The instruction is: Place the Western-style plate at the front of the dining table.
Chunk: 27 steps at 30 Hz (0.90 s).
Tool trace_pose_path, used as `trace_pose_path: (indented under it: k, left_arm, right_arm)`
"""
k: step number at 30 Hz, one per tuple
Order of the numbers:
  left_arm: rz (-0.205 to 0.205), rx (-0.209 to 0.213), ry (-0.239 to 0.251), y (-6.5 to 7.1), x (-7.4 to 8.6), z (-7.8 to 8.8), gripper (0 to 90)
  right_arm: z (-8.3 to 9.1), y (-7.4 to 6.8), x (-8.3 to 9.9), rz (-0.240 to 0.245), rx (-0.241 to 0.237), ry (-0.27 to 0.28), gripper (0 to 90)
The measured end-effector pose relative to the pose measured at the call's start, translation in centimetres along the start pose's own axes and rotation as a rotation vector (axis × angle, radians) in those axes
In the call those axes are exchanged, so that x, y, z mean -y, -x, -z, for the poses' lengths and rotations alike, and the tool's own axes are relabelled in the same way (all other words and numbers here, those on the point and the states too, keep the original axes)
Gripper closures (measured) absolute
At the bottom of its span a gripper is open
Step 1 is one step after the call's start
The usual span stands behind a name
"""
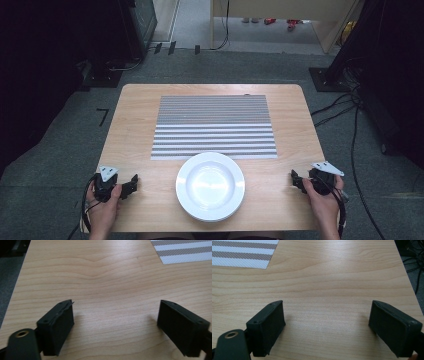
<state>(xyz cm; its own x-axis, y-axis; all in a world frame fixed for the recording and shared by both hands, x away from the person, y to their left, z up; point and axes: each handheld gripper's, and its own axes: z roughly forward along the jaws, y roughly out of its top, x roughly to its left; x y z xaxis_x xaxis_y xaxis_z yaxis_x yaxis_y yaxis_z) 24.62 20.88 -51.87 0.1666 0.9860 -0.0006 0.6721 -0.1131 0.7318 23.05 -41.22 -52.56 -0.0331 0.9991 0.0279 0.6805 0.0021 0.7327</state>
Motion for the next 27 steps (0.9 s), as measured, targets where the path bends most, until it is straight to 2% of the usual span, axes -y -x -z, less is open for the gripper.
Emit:
trace_pose_path:
  k: [4,10,13,15,21,27]
  left_arm:
    - [0.004,-0.004,-0.005,0.0,0.0,0.0,11.7]
    - [0.040,-0.033,-0.019,0.3,-0.3,0.0,10.8]
    - [0.062,-0.015,-0.007,0.5,-0.5,0.1,10.8]
    - [0.063,-0.003,0.007,0.9,-0.7,0.4,10.8]
    - [0.056,0.067,0.042,2.7,-1.5,1.1,9.6]
    - [0.090,0.163,0.070,3.7,-2.1,1.9,9.4]
  right_arm:
    - [0.0,0.0,0.0,-0.001,0.001,0.000,13.0]
    - [0.0,-0.1,0.0,-0.017,0.010,0.001,14.0]
    - [0.1,-0.1,0.0,-0.026,0.011,0.002,14.0]
    - [0.2,-0.2,-0.1,-0.041,0.020,0.006,13.9]
    - [1.1,-0.8,-0.5,-0.064,0.034,0.050,13.9]
    - [1.5,-1.6,-0.7,-0.064,0.005,0.068,13.9]
